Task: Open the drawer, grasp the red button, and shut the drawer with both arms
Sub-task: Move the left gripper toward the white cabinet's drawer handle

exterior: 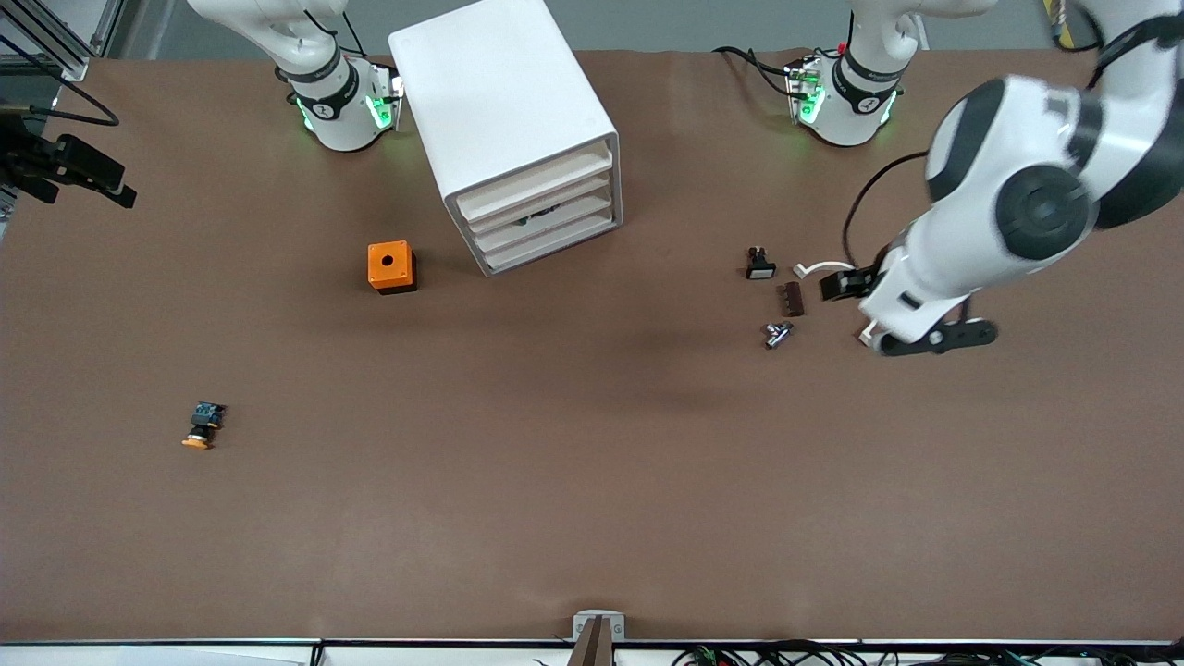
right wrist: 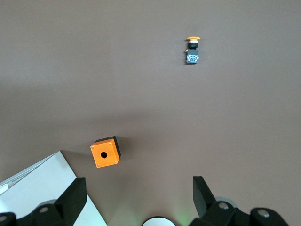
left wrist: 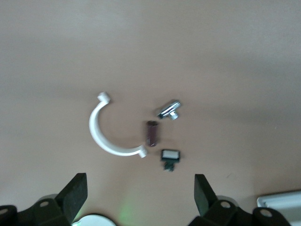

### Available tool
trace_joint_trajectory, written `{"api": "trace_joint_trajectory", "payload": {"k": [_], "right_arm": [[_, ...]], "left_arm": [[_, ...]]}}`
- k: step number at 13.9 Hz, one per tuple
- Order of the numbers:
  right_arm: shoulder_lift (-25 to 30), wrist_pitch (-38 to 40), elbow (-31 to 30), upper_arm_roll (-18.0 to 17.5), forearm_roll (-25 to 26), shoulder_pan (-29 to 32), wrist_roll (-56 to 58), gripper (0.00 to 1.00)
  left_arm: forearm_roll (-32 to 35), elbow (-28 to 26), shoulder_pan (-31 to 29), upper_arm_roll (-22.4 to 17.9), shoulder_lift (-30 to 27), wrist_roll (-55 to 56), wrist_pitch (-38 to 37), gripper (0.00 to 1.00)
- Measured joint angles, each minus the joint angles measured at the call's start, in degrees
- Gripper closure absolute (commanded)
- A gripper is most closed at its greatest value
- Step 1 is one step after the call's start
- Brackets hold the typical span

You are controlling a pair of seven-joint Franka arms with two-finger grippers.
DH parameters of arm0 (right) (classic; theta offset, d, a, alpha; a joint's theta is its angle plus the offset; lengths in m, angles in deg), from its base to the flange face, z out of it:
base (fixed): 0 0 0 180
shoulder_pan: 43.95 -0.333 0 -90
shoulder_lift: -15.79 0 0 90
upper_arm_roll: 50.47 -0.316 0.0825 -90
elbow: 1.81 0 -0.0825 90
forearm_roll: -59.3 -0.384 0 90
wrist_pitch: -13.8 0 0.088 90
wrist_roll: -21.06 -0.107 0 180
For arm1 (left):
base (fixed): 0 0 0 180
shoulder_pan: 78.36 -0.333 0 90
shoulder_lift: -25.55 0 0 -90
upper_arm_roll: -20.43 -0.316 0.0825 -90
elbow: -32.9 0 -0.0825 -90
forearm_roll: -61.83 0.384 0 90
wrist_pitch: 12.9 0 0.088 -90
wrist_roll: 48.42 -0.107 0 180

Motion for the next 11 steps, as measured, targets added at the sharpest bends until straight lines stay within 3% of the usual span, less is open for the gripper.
{"api": "trace_joint_trajectory", "payload": {"k": [5, 11], "right_arm": [[0.0, -0.1, 1.9, 0.0, 0.1, 0.0, 0.0, 0.00], [-2.3, -0.1, 2.5, 0.2, 0.2, 0.0, 0.0, 0.00]], "left_arm": [[0.0, 3.3, 6.4, 0.1, 11.0, 13.8, 4.1, 0.00], [-1.8, 7.1, 16.7, 0.5, 19.7, 42.5, 4.1, 0.00]]}}
